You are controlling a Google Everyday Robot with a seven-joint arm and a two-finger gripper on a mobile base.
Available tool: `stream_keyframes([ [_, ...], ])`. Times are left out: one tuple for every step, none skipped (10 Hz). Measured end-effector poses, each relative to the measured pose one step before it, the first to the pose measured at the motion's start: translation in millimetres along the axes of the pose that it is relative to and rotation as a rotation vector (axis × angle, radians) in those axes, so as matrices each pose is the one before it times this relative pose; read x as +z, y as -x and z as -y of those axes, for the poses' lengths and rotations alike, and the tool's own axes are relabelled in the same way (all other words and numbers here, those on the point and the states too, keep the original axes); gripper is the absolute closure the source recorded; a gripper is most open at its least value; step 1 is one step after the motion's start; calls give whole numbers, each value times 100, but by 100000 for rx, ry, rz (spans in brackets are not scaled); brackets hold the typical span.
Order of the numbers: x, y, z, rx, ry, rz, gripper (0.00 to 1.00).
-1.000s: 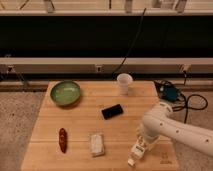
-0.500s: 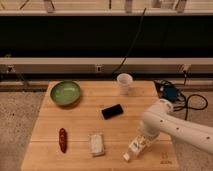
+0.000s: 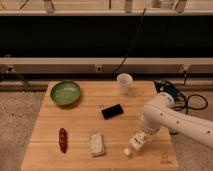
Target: Place the bottle in the ceramic bowl
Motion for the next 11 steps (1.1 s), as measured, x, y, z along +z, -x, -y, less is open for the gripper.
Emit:
stream_keyframes([
  [-342, -303, 444, -31, 118, -295, 99],
  [-402, -76, 862, -524, -151, -104, 99],
  [-379, 8, 337, -316, -44, -564, 99],
  [-449, 287, 531, -243, 53, -336, 99],
  [-220, 187, 476, -305, -80, -243, 99],
  [-166, 126, 556, -586, -302, -457, 99],
  [-98, -187, 795, -997, -251, -933, 99],
  [-121, -120, 1195, -1422, -520, -894, 99],
  [-161, 281, 952, -1454, -86, -586, 99],
  [-259, 71, 591, -565, 104, -1010, 99],
  [-221, 397, 905, -1405, 61, -956, 99],
])
